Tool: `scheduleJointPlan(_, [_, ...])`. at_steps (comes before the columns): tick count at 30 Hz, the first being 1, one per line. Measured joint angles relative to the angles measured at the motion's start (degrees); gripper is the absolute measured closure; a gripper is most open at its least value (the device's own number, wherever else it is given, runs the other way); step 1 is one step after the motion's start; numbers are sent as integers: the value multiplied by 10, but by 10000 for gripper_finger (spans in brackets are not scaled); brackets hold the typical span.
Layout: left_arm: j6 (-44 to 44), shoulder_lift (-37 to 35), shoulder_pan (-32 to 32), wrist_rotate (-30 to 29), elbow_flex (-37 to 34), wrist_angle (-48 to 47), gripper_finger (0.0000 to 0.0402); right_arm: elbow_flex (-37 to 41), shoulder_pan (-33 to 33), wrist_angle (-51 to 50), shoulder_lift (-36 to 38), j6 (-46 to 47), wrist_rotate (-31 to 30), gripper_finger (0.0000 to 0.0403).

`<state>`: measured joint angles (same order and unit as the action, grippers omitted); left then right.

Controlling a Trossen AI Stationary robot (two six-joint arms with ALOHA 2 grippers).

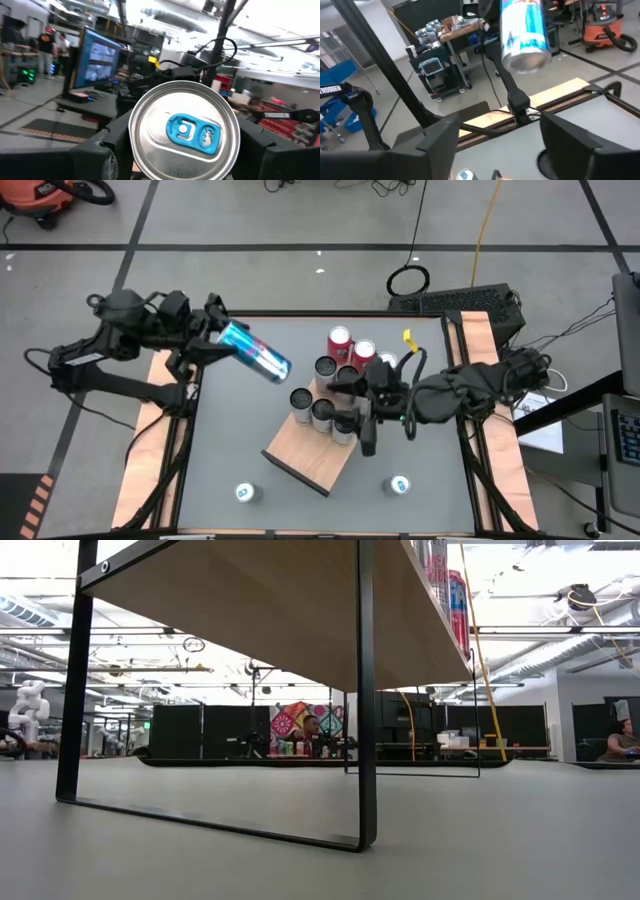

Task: Place canned beverage on shelf
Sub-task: Put the blue soda can on the shelf

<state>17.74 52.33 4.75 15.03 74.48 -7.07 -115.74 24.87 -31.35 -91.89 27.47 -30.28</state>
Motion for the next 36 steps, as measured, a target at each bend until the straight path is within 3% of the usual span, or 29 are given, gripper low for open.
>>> scheduleJointPlan(6, [0, 30, -66, -32, 0, 19, 171, 0, 11, 57, -26, -15, -1, 108])
scheduleJointPlan(19, [28, 89, -183, -65, 0, 23, 171, 0, 9, 189, -34, -95, -13, 105])
scheduleJointPlan(27, [-5, 128, -205, -119, 0, 21, 171, 0, 6, 145, -34, -67, -14, 105])
scheduleJointPlan(36, [-15, 149, -207, -124, 0, 20, 171, 0, 6, 72, -38, -11, -14, 105])
